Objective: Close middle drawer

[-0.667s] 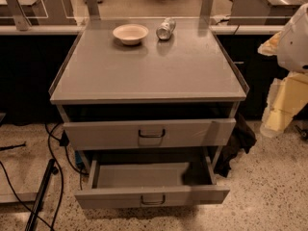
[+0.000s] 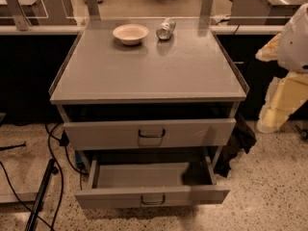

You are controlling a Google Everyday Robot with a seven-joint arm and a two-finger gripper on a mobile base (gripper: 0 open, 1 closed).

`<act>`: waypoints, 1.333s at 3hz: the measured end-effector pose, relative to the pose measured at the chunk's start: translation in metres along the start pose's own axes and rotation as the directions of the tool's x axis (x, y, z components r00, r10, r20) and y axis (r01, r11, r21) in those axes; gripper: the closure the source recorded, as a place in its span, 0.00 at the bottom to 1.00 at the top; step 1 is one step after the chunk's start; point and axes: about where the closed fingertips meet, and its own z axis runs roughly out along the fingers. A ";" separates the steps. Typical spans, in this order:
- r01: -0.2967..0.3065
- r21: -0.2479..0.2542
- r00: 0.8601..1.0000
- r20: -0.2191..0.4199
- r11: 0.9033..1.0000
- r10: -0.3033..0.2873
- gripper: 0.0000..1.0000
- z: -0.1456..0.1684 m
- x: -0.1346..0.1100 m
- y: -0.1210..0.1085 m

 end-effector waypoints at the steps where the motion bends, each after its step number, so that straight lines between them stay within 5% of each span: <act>1: -0.010 0.021 1.000 0.020 1.000 0.009 0.38 0.009 0.001 0.003; 3: -0.097 0.044 0.992 0.089 0.994 0.093 0.85 0.068 0.017 0.028; 4: -0.138 0.005 0.984 0.112 0.990 0.137 1.00 0.143 0.033 0.050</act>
Offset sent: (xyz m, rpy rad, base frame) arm -0.0106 -0.0018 -0.0749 0.1017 -0.0677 -0.0863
